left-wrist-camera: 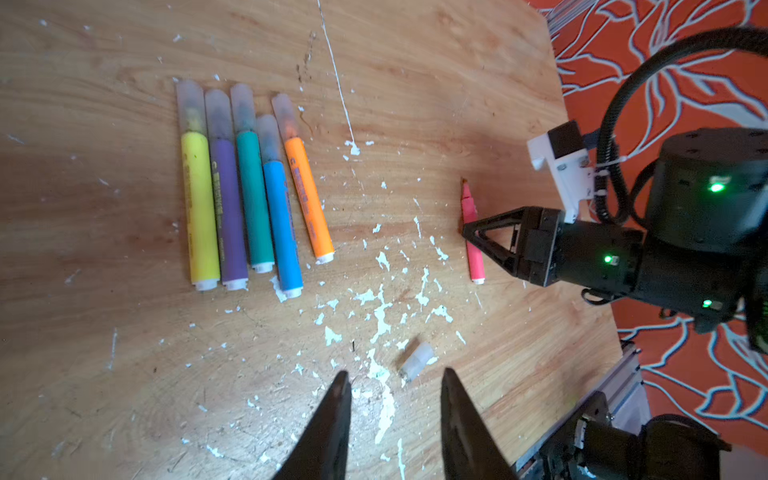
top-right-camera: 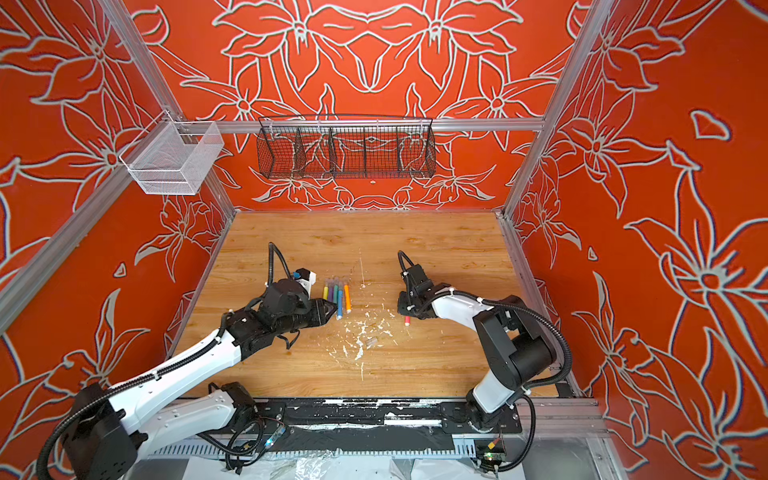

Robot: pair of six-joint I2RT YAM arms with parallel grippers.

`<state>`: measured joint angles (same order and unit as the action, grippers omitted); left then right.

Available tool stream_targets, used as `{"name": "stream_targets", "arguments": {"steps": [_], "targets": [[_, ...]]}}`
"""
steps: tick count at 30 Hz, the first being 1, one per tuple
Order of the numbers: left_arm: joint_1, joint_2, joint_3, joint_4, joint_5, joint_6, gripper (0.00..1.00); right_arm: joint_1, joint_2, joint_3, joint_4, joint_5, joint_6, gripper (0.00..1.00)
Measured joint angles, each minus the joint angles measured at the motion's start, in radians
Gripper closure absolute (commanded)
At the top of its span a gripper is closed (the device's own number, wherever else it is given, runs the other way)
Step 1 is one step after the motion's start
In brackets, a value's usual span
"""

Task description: Insert the pens into the pen caps

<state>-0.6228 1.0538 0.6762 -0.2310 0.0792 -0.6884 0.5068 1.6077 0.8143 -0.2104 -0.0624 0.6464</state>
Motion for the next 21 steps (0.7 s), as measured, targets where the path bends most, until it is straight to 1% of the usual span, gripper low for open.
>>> {"name": "stream_targets", "arguments": {"steps": [4,12,16,21], "targets": [[-0.037,0.042,-0.003,0.031,-0.031,-0.025,0.66,0.052,-0.001,-0.027,0.074,-0.004,0.046,0.74],[-0.092,0.144,0.001,0.077,-0.060,-0.048,0.66,0.163,-0.003,-0.054,0.165,-0.008,0.122,0.73],[-0.108,0.185,0.013,0.084,-0.063,-0.053,0.66,0.196,-0.005,-0.055,0.189,-0.009,0.143,0.68],[-0.118,0.213,0.036,0.090,-0.064,-0.053,0.66,0.200,-0.011,-0.055,0.201,-0.009,0.149,0.61]]}}
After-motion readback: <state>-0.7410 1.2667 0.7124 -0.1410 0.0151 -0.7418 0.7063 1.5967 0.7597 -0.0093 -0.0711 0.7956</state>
